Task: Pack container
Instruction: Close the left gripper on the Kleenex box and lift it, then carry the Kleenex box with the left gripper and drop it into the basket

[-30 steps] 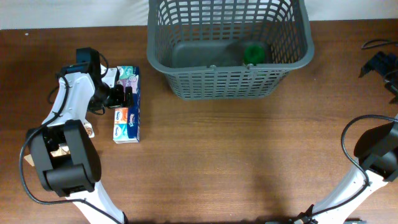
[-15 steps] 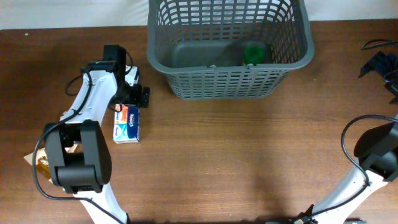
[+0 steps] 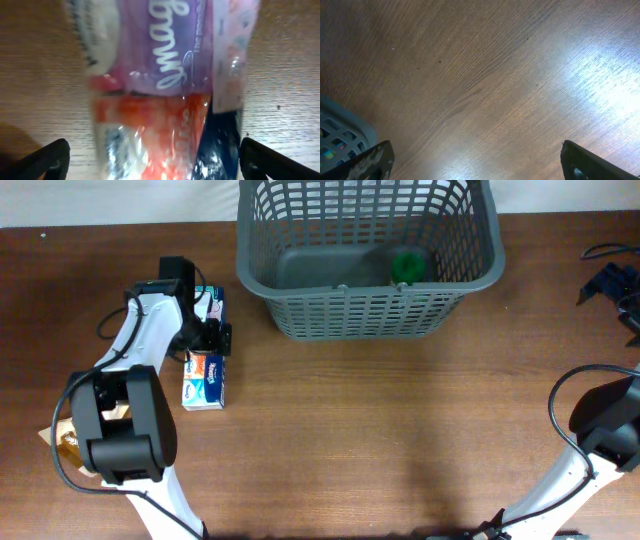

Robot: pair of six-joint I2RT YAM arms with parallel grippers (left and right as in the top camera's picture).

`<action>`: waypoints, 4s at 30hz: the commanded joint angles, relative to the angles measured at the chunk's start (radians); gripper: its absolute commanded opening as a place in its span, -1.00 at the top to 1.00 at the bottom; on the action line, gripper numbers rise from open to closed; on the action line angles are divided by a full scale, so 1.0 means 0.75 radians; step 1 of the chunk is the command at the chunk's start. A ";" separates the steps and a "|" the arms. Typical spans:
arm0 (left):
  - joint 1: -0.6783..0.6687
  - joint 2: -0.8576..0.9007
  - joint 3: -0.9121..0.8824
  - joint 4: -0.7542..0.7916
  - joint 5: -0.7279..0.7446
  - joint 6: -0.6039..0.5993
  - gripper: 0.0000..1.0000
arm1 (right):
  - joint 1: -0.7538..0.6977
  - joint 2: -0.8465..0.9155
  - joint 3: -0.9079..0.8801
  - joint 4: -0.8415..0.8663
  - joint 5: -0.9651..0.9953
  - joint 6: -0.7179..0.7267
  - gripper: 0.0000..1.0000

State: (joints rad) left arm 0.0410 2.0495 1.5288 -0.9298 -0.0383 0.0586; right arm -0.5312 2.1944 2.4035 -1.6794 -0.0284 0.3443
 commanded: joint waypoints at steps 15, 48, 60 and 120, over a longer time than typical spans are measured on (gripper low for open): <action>0.003 0.102 0.009 0.020 0.020 -0.018 -0.99 | 0.001 -0.017 -0.007 0.000 -0.012 0.015 -0.98; 0.104 0.044 1.178 -0.534 -0.175 -0.373 0.96 | 0.001 -0.017 -0.007 0.000 -0.012 0.015 -0.98; -0.326 -0.007 1.838 -0.497 0.022 -0.292 0.96 | 0.001 -0.017 -0.007 0.000 -0.012 0.015 -0.98; -0.676 0.162 1.423 -0.069 -0.293 -0.057 -0.46 | 0.001 -0.017 -0.007 0.000 -0.012 0.015 -0.98</action>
State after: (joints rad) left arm -0.4747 2.2093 2.5896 -0.9825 -0.1711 0.0078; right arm -0.5312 2.1944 2.4035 -1.6794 -0.0288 0.3447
